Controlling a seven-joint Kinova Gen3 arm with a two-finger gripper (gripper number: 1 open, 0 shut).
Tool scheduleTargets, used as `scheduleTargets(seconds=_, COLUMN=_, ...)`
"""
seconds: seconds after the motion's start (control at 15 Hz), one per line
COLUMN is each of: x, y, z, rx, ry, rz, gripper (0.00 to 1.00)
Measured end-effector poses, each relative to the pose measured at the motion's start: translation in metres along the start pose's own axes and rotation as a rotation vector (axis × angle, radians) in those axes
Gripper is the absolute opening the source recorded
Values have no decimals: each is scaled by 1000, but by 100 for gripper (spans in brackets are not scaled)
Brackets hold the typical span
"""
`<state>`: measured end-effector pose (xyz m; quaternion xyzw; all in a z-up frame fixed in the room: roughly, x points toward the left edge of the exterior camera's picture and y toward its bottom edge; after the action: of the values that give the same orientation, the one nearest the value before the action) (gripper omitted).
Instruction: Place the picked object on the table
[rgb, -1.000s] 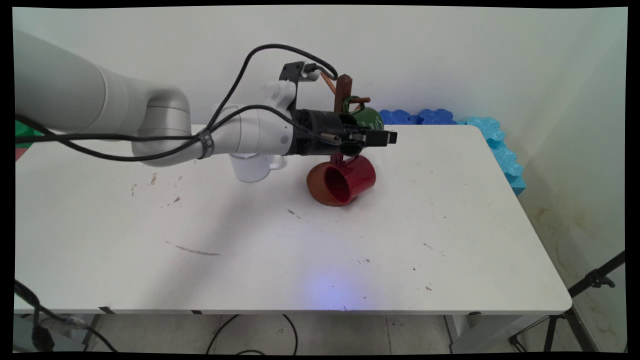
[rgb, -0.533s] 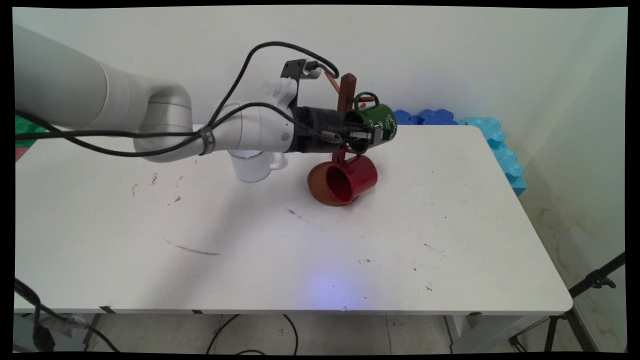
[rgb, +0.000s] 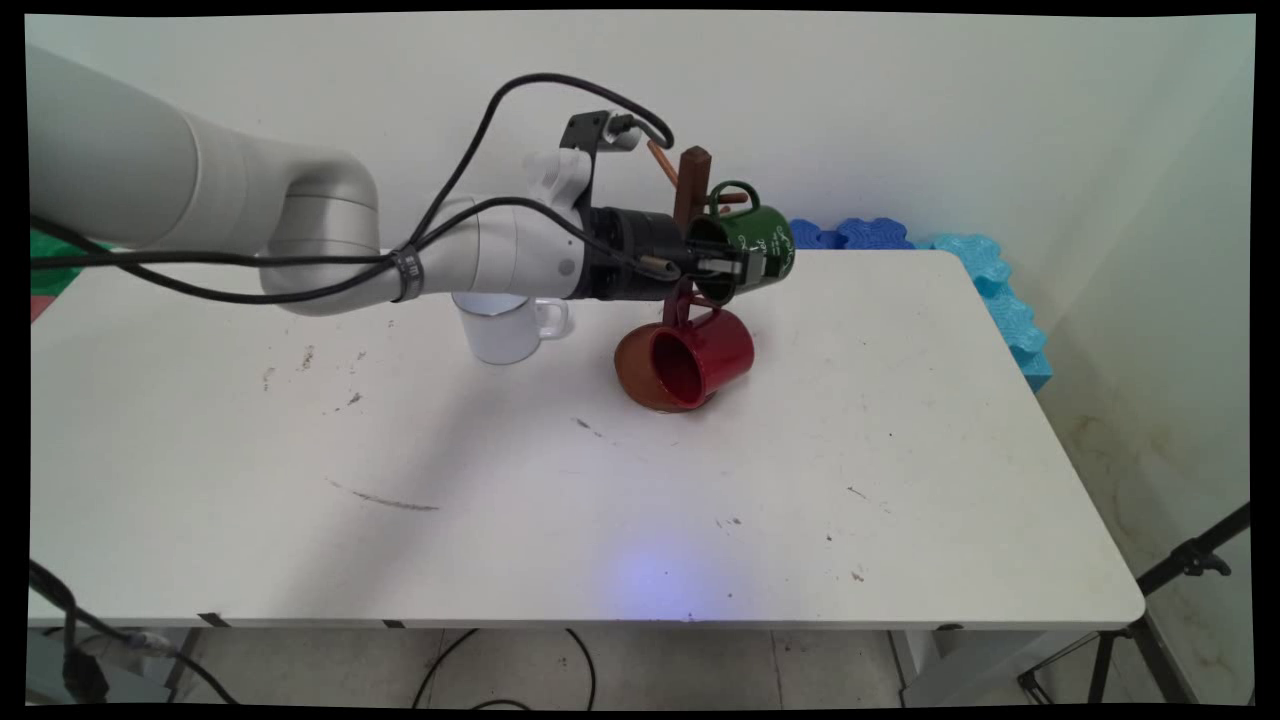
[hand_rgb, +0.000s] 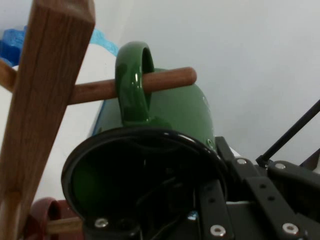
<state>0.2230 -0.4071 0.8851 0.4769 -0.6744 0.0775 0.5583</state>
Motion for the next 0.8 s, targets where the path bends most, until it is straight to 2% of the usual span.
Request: scheduleTargets(seconds=0.8, x=14, y=20, z=-31, rx=-60, ry=-3, rz=-5, gripper=0)
